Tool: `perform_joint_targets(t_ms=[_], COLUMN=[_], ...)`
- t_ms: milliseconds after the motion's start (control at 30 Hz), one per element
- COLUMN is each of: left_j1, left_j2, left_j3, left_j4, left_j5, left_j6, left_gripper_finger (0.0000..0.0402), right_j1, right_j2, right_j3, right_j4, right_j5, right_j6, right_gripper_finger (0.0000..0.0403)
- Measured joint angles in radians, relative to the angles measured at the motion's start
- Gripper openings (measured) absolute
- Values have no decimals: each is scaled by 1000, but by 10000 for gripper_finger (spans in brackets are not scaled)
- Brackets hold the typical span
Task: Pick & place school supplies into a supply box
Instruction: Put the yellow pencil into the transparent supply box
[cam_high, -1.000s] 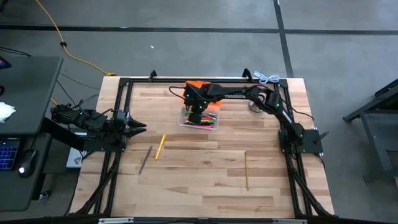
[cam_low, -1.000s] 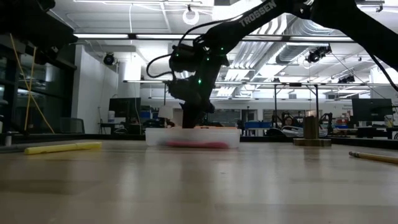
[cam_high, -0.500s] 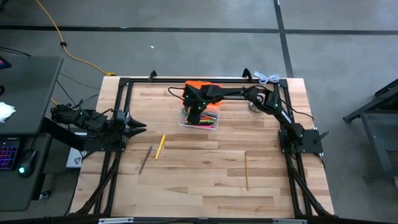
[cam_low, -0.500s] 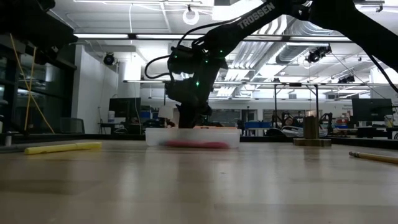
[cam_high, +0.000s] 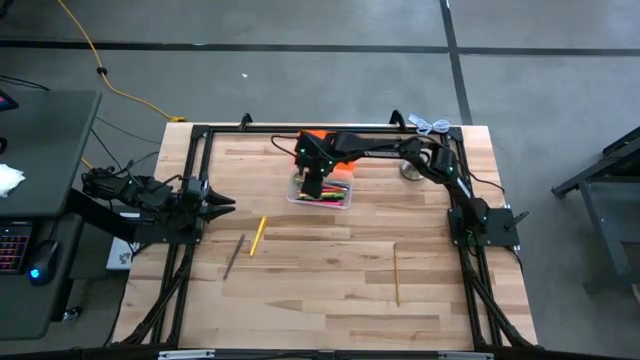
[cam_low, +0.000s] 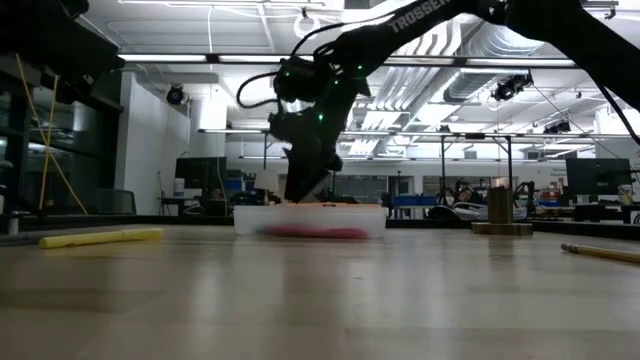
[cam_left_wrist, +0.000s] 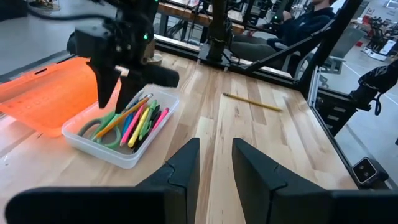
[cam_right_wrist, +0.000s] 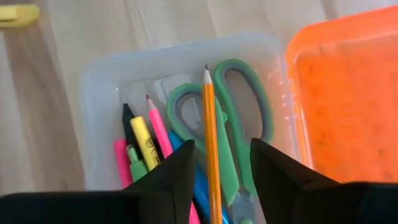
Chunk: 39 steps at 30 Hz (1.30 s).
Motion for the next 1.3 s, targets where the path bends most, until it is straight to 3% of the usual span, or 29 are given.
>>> perform_joint_targets(t_ms=[200, 467, 800, 1300], left_j1=[0, 0, 0, 0], left_j2=[0, 0, 0, 0], left_j3=[0, 0, 0, 0], left_j4=[-1, -17, -19, -17], left_j5=[0, 0, 0, 0], left_j6=[1, 1, 1, 0], left_gripper_finger=[122, 122, 122, 122], right_j1=[6, 35, 127, 245], right_j2=[-75, -178, -279, -305], right_j3=[1, 1, 1, 1], right_j4=[-91, -277, -380, -525], right_j5=[-2, -5, -5, -1], right_j6=[7, 160, 269, 438], right_gripper_finger=[144, 145, 150, 150])
